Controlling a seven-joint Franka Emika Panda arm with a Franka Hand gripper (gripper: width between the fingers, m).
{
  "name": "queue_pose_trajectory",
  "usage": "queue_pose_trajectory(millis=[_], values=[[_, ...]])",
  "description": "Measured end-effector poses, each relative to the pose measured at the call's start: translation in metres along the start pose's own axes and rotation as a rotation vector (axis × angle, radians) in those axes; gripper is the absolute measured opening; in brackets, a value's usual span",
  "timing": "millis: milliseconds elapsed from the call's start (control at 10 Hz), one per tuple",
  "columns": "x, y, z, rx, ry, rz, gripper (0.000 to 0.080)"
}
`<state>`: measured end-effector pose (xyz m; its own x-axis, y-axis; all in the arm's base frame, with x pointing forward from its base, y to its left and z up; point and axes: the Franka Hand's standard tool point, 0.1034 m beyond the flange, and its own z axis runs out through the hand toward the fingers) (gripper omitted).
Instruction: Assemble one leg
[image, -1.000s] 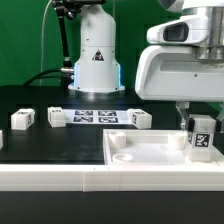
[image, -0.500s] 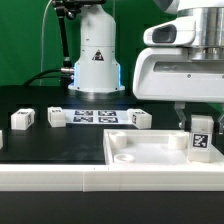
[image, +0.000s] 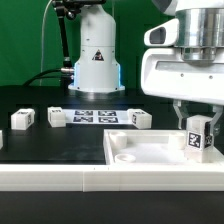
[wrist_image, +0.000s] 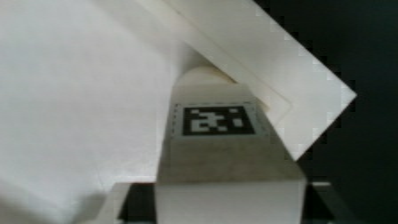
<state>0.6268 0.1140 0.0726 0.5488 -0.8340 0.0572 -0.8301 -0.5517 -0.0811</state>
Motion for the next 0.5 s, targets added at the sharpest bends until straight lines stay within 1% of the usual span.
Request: queue_pose_trajectory(millis=[500], values=[[-0.0014, 0.0032, -0.0007, -0.011, 0.01, 0.4, 0.0291]])
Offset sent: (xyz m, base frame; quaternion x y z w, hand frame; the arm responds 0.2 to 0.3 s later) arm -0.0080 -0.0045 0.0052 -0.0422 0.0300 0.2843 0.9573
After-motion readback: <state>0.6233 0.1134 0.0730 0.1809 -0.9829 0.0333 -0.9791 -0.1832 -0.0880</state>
